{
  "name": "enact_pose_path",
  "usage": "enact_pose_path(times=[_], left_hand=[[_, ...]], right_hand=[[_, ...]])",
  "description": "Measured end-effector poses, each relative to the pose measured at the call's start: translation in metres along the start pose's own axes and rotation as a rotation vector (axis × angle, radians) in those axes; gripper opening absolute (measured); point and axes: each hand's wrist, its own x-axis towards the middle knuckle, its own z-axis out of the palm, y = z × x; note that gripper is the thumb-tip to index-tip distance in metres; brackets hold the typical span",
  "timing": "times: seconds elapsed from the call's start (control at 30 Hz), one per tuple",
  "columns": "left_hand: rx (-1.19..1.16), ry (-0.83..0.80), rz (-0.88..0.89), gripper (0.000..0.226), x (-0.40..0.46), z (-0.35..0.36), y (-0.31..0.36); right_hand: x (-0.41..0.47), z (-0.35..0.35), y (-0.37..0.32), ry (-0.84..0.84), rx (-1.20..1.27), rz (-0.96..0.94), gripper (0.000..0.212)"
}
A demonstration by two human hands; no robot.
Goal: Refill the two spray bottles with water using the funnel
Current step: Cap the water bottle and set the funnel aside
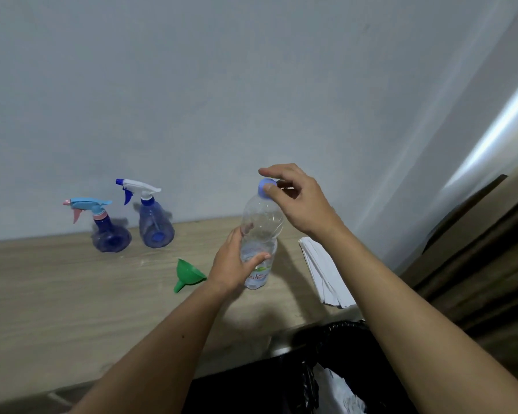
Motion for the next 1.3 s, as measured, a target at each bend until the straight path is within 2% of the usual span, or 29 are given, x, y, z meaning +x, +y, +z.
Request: enact_pose_path(times=[0.13, 0.33, 0.57, 0.63, 0.8, 1.0, 1.07, 1.3], left_hand=[[0.048, 0.012, -0.010, 0.079, 0.002, -0.006, 0.000], [0.040, 0.014, -0.026, 0.084, 0.003, -0.003, -0.003], [0.062, 0.015, -0.050, 0.079, 0.002, -0.001, 0.002], [0.065, 0.024, -0.054, 0.080, 0.001, -0.001, 0.002], [0.034, 0.033, -0.077, 0.078, -0.002, -0.001, 0.004], [0.012, -0.008, -0.093, 0.080, 0.002, -0.008, -0.001], [0.007, -0.019, -0.076, 0.079, 0.003, -0.008, -0.002], [0.016, -0.052, -0.055, 0.078, 0.001, -0.007, 0.001]], right_hand=[[-0.001, 0.006, 0.000, 0.039, 0.028, 0.040, 0.021], [0.003, 0.009, 0.005, 0.078, 0.012, 0.072, 0.031], [0.007, -0.007, 0.006, -0.104, -0.037, 0.047, 0.020], [0.008, -0.005, 0.007, -0.074, -0.056, 0.057, 0.019], [-0.001, 0.010, 0.007, 0.058, -0.020, 0.098, 0.037], [0.003, 0.005, 0.005, -0.023, -0.001, 0.039, 0.028], [0.004, 0.006, 0.004, 0.005, -0.041, 0.048, 0.021], [-0.005, 0.013, 0.002, 0.099, -0.118, 0.101, 0.030]])
